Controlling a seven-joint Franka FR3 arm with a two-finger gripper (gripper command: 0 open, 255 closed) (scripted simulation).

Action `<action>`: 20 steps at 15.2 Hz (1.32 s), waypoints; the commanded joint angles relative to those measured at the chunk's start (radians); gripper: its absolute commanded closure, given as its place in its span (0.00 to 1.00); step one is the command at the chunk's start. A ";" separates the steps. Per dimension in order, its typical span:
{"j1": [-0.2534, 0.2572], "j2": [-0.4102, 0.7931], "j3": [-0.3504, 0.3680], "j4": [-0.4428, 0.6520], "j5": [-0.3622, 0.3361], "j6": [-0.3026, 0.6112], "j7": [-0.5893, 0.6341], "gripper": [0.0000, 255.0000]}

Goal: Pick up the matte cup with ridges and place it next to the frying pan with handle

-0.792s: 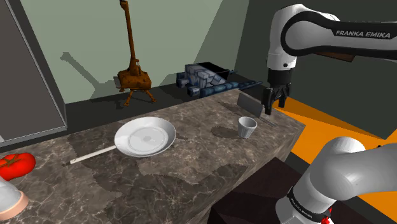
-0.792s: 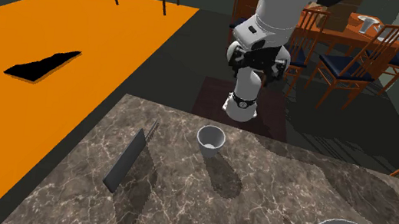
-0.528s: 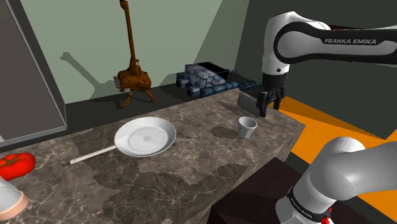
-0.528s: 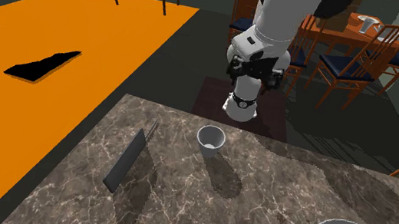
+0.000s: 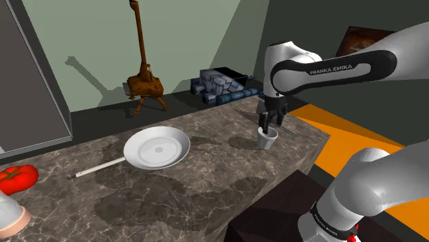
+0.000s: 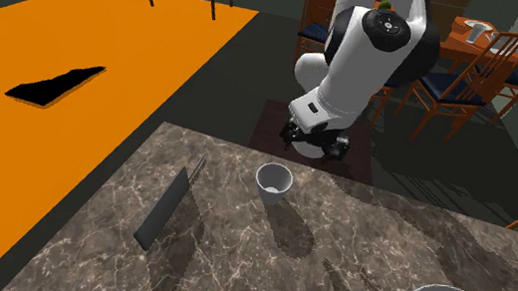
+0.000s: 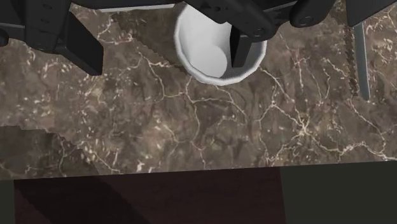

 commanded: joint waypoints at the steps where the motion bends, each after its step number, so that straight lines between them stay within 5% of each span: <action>1: -0.003 0.062 0.007 -0.011 -0.022 0.091 0.018 0.00; 4: -0.014 0.168 0.015 -0.007 -0.064 0.213 0.047 0.00; 12: -0.030 0.229 0.004 -0.070 -0.094 0.342 0.062 0.00; 20: -0.030 0.229 0.004 -0.070 -0.094 0.341 0.062 0.00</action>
